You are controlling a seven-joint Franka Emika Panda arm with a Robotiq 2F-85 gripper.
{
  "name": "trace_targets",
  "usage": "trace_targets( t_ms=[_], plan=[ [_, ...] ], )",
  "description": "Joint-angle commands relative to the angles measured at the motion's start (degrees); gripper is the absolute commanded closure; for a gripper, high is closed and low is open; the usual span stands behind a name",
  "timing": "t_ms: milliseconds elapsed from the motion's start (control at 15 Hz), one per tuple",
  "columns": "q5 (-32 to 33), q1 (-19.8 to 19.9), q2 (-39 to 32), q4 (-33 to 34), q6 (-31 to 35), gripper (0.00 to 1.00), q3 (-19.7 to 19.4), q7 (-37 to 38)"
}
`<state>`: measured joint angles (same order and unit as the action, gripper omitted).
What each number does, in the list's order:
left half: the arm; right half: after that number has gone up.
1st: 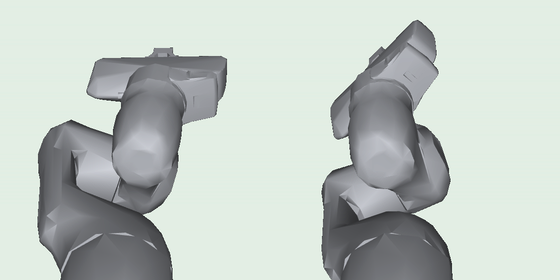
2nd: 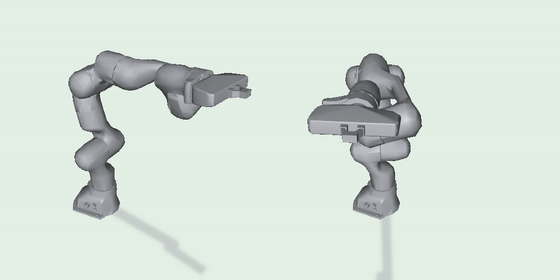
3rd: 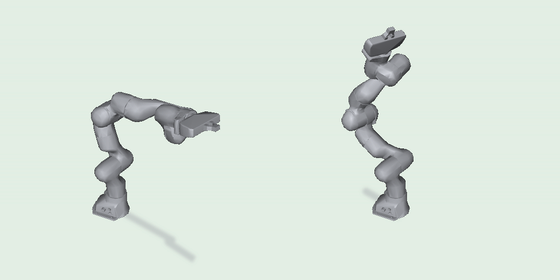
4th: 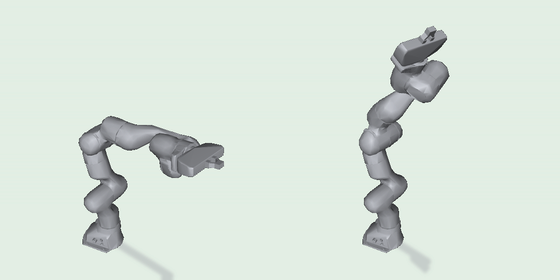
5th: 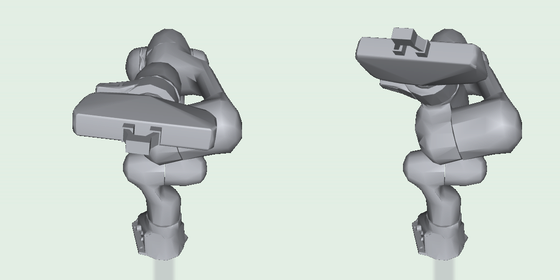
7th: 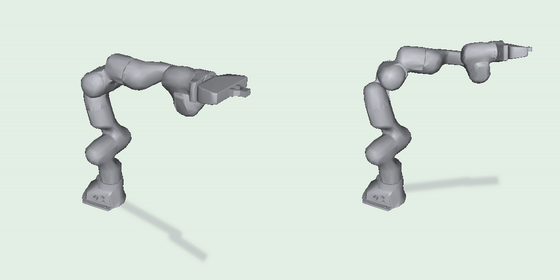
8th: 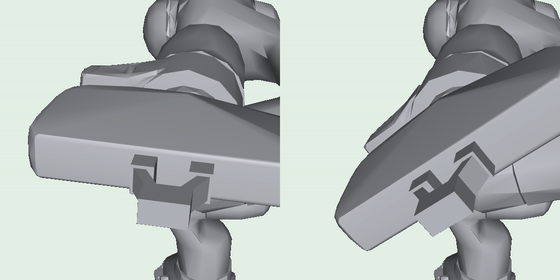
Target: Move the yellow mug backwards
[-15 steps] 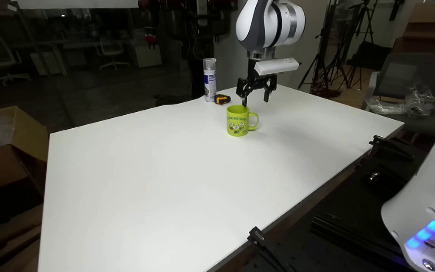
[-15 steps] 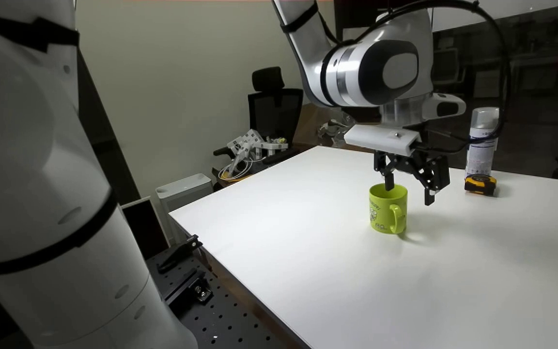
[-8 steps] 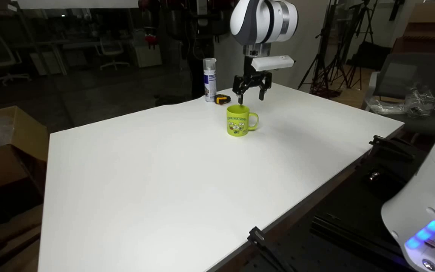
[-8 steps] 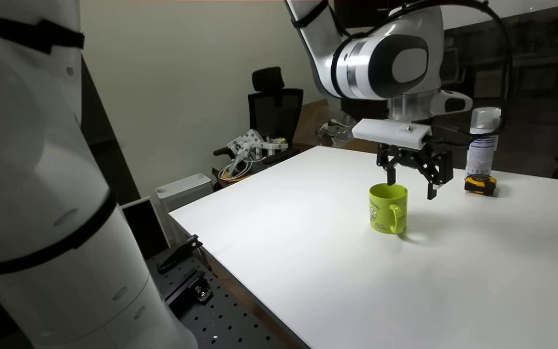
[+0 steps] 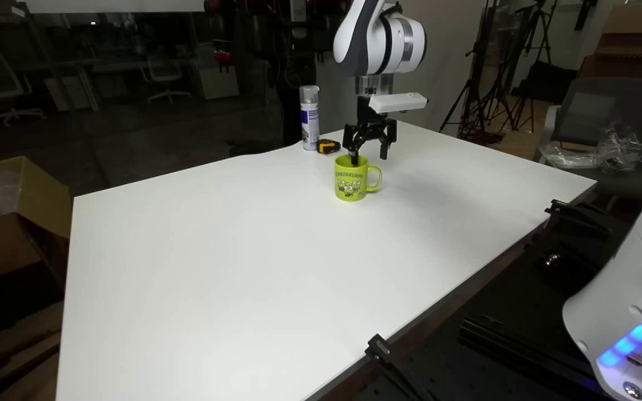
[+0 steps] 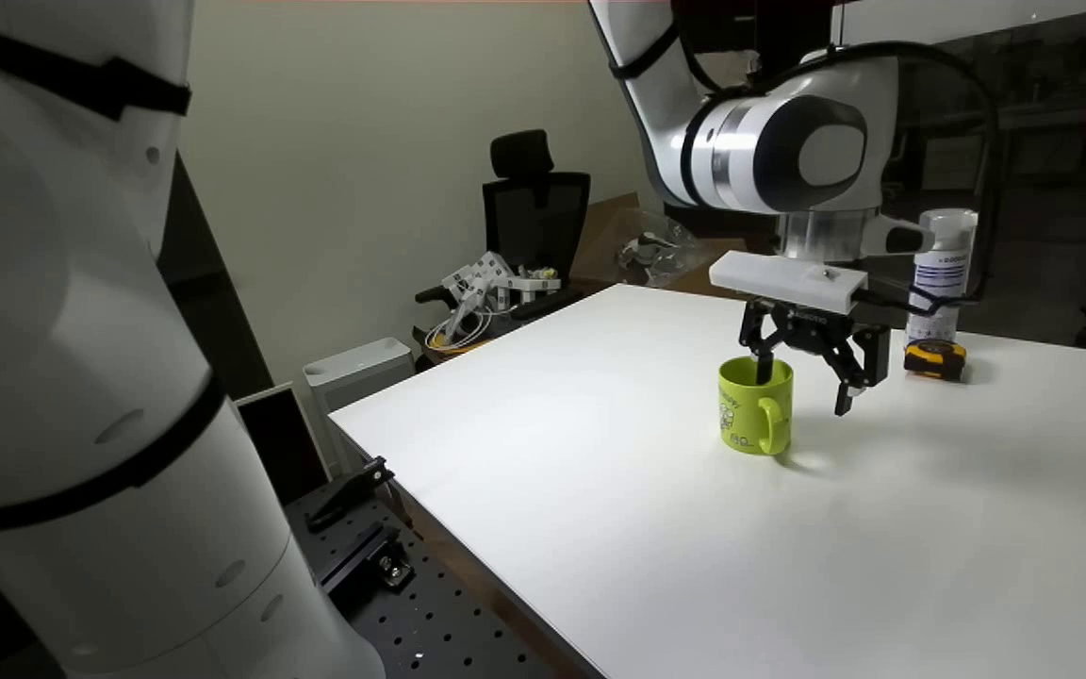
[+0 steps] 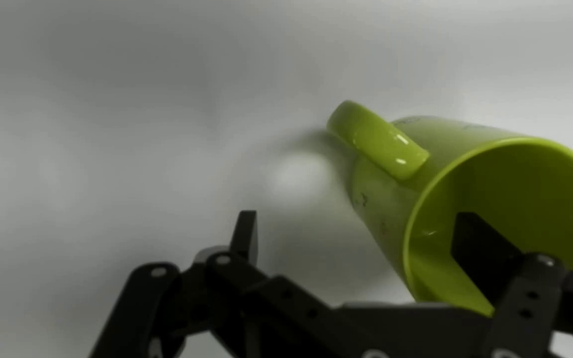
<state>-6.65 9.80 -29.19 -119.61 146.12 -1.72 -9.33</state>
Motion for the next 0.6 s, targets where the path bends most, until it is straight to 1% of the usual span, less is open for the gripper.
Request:
trace_targets(
  t_ms=[0,67,133,467,533],
  plan=[
    [0.9,-0.27,-3.61,4.93,-3.59,0.27,0.12,0.32],
    [0.91,-0.39,-4.04,5.54,-3.75,0.33,0.15,0.47],
    [0.92,-0.53,-4.35,6.05,-4.05,0.42,0.12,0.67],
    [2.18,-1.63,-4.5,7.49,-4.19,0.75,-0.48,1.51],
    [2.87,-2.05,-4.45,7.77,-4.4,0.83,-0.77,1.94]
  ],
)
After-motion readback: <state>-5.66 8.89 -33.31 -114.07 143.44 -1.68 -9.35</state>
